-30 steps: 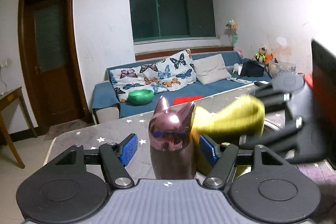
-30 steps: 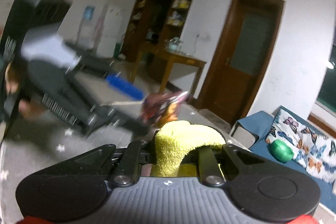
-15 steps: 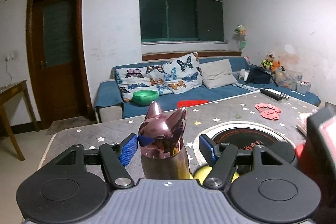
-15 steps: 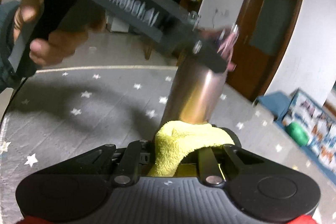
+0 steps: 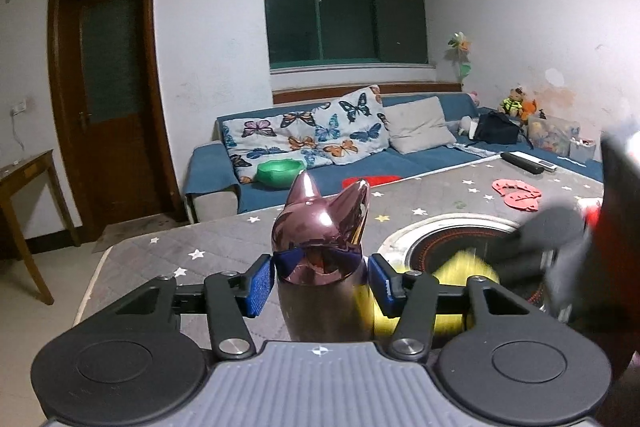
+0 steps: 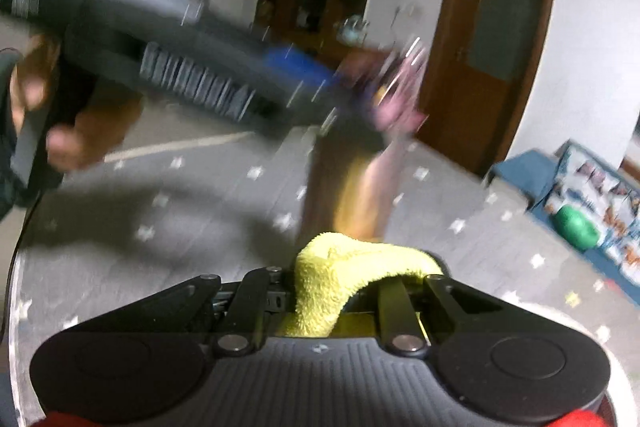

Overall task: Clean container
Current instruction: 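Rub the yellow cloth along the bottle side while left gripper holds it upright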

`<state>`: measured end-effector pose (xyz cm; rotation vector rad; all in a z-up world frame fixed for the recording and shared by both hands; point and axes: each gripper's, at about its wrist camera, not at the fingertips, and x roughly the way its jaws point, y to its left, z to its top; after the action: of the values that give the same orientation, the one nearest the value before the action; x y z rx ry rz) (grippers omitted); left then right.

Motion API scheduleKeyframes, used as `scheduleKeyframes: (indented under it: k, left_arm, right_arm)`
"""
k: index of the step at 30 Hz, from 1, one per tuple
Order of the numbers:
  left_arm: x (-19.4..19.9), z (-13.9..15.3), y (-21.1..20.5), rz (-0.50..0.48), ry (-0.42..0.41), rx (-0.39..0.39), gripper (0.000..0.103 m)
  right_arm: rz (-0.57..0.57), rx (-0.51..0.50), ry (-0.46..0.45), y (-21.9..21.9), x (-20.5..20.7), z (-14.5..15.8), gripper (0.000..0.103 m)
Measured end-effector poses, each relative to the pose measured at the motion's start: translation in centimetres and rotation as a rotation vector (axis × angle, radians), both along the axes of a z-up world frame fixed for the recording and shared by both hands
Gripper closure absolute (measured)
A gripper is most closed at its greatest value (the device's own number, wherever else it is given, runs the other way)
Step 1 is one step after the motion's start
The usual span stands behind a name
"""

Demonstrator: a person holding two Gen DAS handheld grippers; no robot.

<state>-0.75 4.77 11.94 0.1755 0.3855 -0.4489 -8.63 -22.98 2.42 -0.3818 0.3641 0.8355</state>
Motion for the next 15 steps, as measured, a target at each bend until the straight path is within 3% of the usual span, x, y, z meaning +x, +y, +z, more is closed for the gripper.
scheduleKeyframes:
  k: [4,7,15]
  left_arm:
    - [0.0,0.0,0.1,-0.05,-0.014,0.035,0.048]
    - [0.5,0.1,0.6,-0.1,-0.008,0.043,0.048]
    - [1.1,0.0,1.2,-0.155,-0.01,0.041,0.047]
  right_arm:
    - [0.0,0.008,-0.099,-0.8,-0.2,3.0,0.089]
    - [0.014,-0.028,-0.121,-0.6,0.0,3.2,0.089]
    - [0.04,-0.099,-0.025,0.9,0.5,-0.7,0.089]
